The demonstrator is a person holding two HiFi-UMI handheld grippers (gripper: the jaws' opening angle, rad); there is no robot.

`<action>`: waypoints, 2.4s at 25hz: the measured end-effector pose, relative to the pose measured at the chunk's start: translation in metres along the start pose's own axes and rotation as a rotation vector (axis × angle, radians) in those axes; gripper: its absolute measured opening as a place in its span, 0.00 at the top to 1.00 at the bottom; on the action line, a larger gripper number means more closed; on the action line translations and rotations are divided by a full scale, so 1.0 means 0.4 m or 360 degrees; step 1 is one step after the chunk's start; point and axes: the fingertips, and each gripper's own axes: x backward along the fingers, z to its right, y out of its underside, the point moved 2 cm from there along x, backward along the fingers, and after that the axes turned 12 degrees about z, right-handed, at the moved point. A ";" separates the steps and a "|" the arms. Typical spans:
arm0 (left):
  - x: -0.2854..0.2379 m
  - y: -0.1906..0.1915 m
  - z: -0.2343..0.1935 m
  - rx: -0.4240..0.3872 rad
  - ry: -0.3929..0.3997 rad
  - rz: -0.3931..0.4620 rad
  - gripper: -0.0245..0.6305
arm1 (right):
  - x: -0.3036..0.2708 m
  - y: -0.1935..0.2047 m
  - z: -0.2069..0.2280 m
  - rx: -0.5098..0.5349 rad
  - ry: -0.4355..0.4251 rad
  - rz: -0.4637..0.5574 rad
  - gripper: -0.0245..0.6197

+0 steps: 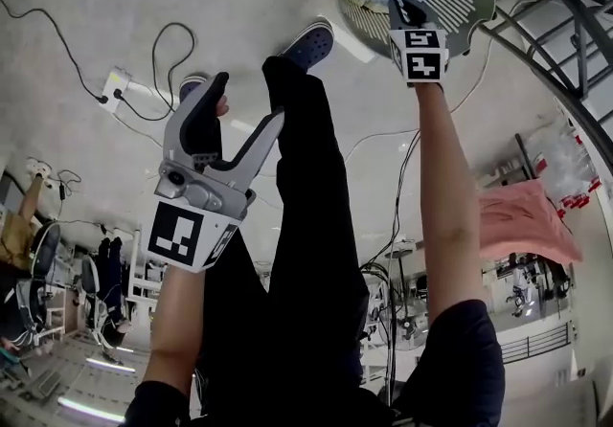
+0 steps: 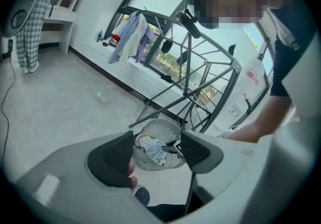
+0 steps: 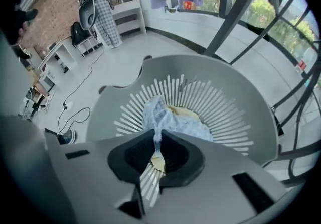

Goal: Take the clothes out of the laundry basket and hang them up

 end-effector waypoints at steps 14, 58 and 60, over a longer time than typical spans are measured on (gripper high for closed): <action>0.123 -0.266 0.086 -0.0395 0.0222 -0.0002 0.51 | 0.588 -0.301 -0.058 -0.0041 0.0366 0.0315 0.91; 0.697 -0.766 0.415 -0.0759 0.0744 0.0396 0.92 | 1.764 -0.967 -0.726 0.0136 0.0653 0.1128 0.91; 0.716 -0.805 0.410 -0.0775 0.0681 0.0416 0.92 | 1.757 -0.971 -0.718 0.0085 0.0636 0.1174 0.91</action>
